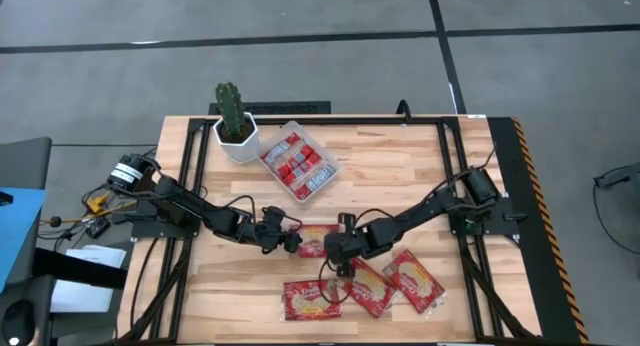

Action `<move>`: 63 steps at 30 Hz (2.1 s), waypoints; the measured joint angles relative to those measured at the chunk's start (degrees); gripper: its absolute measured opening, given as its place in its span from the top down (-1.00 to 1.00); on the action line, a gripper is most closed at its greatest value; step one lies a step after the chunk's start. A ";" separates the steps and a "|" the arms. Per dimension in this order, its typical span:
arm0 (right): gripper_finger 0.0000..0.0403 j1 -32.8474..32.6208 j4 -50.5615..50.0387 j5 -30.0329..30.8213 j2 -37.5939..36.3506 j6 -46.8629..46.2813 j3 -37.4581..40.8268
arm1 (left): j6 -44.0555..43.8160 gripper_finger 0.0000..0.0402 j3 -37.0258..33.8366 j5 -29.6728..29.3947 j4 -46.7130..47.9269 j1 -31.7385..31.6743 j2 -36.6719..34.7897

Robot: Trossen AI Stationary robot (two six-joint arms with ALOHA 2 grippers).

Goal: Sort popcorn bags into baskets
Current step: Put the red popcorn bag into the transparent bin

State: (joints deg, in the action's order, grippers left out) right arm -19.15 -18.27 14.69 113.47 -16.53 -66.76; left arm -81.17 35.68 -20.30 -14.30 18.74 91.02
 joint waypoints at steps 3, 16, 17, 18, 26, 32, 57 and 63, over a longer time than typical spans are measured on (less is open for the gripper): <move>0.91 -0.99 -2.20 0.73 -0.13 5.48 0.06 | 2.04 -0.07 0.00 0.68 0.50 -0.27 0.00; 0.91 -1.83 -1.13 1.91 -0.04 20.12 0.39 | 12.73 -0.07 0.02 7.95 -2.51 -5.30 -0.02; 0.90 -1.73 -1.13 1.96 -0.03 20.88 0.39 | 13.14 -0.07 0.02 9.25 -2.14 -5.98 -0.02; 0.90 -1.71 -1.23 1.92 -0.02 21.32 0.39 | 13.39 -0.07 0.02 10.77 -1.99 -6.59 -0.02; 0.94 -1.39 -1.93 1.80 -0.02 27.27 0.39 | 17.71 -0.07 0.02 20.68 0.94 -10.37 -0.04; 0.88 -1.36 -2.03 1.79 -0.02 27.71 0.39 | 18.99 -0.07 0.02 23.72 1.60 -13.14 -0.04; 0.93 -0.47 2.55 4.08 -6.09 24.66 -1.40 | 24.88 -0.07 0.02 28.66 1.15 -15.29 0.11; 0.90 -1.76 1.08 4.03 -7.15 16.35 -1.20 | 25.07 -0.07 0.02 26.49 0.64 -14.88 0.86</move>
State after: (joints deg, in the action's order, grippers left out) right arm -20.91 -17.19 18.72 106.32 -0.18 -67.97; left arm -56.10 35.70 6.19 -13.66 3.86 91.89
